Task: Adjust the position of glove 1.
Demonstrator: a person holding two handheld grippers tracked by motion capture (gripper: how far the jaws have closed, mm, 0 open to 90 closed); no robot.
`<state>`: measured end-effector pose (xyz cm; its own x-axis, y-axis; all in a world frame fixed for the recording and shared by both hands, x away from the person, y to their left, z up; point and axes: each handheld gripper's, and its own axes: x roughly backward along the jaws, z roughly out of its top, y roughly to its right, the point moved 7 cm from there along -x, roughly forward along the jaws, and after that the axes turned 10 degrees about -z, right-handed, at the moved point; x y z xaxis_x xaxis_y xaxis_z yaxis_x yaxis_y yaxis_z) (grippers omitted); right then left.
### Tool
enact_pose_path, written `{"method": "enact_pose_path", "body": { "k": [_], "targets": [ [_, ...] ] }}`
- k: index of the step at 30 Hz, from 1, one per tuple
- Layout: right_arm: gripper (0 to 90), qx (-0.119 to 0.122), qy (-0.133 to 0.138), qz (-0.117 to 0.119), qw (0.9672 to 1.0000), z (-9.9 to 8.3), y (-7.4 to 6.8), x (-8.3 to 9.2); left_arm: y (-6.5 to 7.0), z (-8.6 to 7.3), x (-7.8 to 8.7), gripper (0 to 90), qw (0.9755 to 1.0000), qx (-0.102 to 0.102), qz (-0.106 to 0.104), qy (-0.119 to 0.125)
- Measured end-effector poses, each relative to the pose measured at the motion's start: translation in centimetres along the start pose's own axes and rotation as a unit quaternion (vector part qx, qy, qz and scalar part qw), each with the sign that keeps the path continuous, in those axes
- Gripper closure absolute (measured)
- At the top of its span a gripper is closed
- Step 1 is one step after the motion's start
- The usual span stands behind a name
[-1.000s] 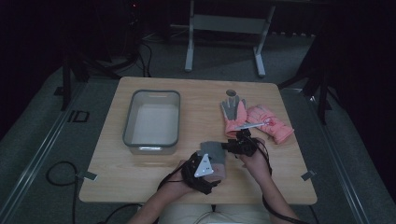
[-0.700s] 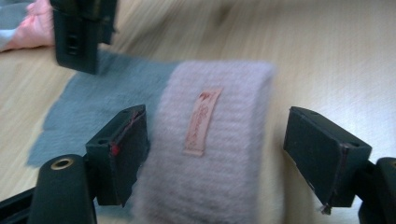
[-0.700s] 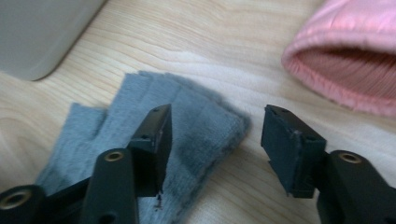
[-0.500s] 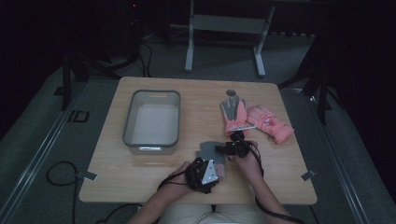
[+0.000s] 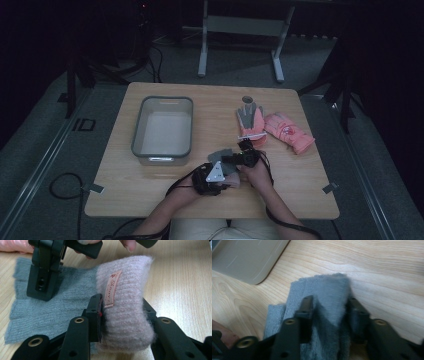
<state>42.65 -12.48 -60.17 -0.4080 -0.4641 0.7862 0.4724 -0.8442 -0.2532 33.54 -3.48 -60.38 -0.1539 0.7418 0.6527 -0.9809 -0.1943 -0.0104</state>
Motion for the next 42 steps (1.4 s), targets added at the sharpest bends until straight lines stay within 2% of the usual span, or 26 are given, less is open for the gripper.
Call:
{"method": "enact_pose_path", "body": {
  "k": [1,3,9,13,17,21,27,30,35,38,42],
  "targets": [
    [69.2,0.001,-0.001,0.004,1.0000,0.1,-0.2,0.0,0.0,0.1,0.1,63.4,1.0000,0.003,0.003,-0.001],
    [72.0,0.011,0.004,-0.006,0.9999,0.2,-0.4,0.3,-0.1,0.2,0.3,64.6,0.9999,0.005,0.004,-0.010],
    [73.0,0.020,0.024,-0.011,0.9995,1.1,-0.9,2.0,-0.5,0.6,1.1,66.5,0.9999,0.011,-0.004,-0.003],
    [73.1,0.029,0.040,-0.016,0.9986,2.0,-1.2,3.0,-0.9,1.7,2.3,67.1,1.0000,0.005,-0.004,0.006],
    [73.3,0.021,0.057,-0.006,0.9981,3.1,-1.4,4.2,-1.4,2.8,3.5,67.2,0.9999,-0.016,0.003,-0.005],
    [73.5,0.021,0.070,-0.005,0.9973,4.2,-1.6,5.1,-1.9,3.8,4.4,67.2,0.9997,-0.024,0.007,-0.007],
    [73.8,0.034,0.087,-0.002,0.9956,6.3,-2.4,6.2,-3.0,5.1,6.4,67.2,0.9988,-0.041,0.020,-0.021],
    [74.0,0.044,0.096,-0.011,0.9943,7.3,-3.0,6.7,-3.5,5.5,7.0,67.2,0.9978,-0.050,0.030,-0.030],
    [74.0,0.053,0.104,-0.014,0.9930,8.7,-3.6,7.1,-4.3,6.1,8.0,67.1,0.9976,-0.053,0.037,-0.024],
    [74.0,0.061,0.112,-0.011,0.9918,9.8,-4.2,7.5,-4.8,6.4,9.2,67.1,0.9976,-0.053,0.040,-0.017],
    [74.1,0.073,0.118,-0.008,0.9903,11.4,-5.3,7.7,-5.6,6.6,10.9,67.1,0.9972,-0.051,0.050,-0.020]
  ]
}}
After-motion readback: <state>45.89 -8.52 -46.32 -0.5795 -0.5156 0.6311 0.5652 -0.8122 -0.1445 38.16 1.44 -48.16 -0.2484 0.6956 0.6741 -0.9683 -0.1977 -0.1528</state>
